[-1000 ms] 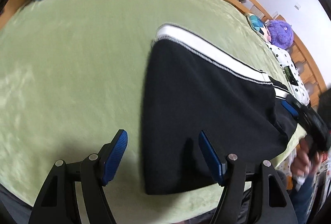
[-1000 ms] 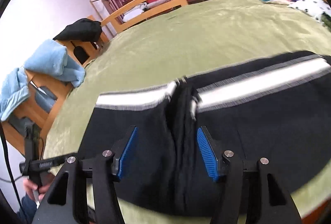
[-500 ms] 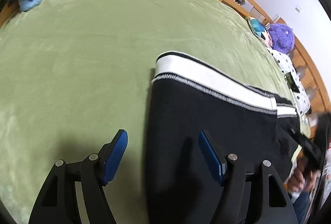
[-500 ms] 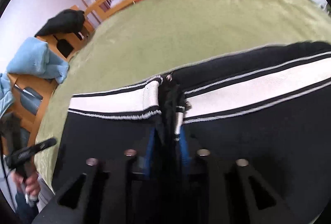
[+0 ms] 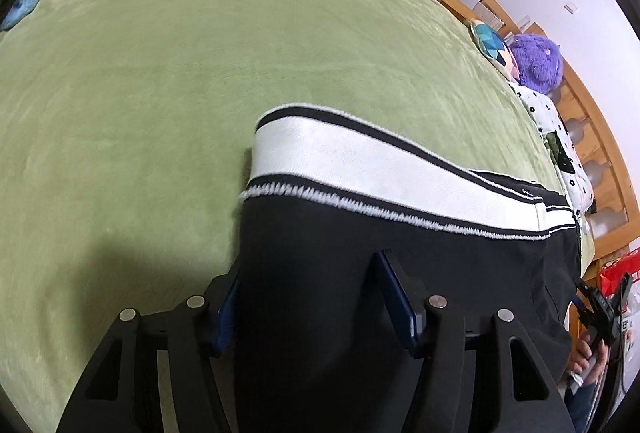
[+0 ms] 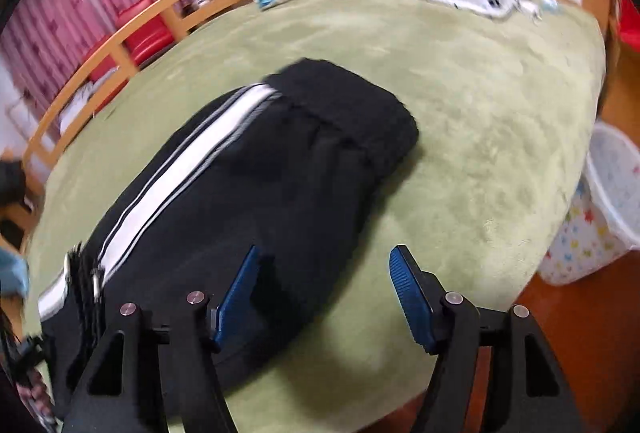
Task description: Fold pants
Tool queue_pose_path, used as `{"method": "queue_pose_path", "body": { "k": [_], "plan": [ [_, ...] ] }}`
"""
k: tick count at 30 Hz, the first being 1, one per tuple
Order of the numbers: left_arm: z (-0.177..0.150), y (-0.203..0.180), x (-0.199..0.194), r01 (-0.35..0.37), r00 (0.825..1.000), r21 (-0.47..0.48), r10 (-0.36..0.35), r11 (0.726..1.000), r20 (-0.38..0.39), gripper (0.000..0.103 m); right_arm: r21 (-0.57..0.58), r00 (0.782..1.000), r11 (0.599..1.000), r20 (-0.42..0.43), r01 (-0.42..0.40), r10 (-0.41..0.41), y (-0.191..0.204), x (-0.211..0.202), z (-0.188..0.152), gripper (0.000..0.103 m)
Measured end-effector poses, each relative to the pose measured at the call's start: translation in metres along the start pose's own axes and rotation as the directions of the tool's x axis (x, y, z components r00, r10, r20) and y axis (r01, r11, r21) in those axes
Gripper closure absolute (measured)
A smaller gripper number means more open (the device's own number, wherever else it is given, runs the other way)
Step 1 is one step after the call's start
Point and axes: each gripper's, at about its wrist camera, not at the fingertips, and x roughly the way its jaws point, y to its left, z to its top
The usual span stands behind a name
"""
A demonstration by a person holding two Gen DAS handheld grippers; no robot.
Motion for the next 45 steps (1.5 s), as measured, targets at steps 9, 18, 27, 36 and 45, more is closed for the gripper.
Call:
{"method": "queue_pose_path", "body": {
  "k": [9, 18, 27, 36, 45],
  "plan": [
    [0.016, 0.003, 0.014, 0.033, 0.999, -0.034, -0.032, 0.999, 0.002, 0.052, 0.181, 0.984, 0.967, 0.031, -0.179, 0.176, -0.025, 0.058, 0.036, 0.027],
    [0.026, -0.006, -0.027, 0.092, 0.992, -0.039, -0.088, 0.995, 0.086, 0.091, 0.136, 0.981, 0.978, 0.133, -0.161, 0.143, 0.010, 0.030, 0.045, 0.065],
    [0.061, 0.018, -0.114, 0.095, 0.972, 0.029, -0.099, 0.995, 0.213, 0.091, 0.004, 0.943, 0.973, 0.247, -0.230, 0.222, 0.114, -0.058, 0.051, 0.067],
    [0.101, 0.126, -0.163, -0.052, 0.974, -0.006, 0.052, 0.999, 0.219, 0.090, -0.033, 0.927, 0.935, 0.123, -0.352, 0.354, 0.216, -0.024, -0.002, 0.068],
    [0.096, 0.175, -0.091, -0.140, 0.985, -0.069, 0.146, 0.988, 0.092, 0.072, 0.038, 0.981, 0.985, -0.091, -0.170, 0.172, 0.194, 0.066, -0.033, 0.051]
  ]
}}
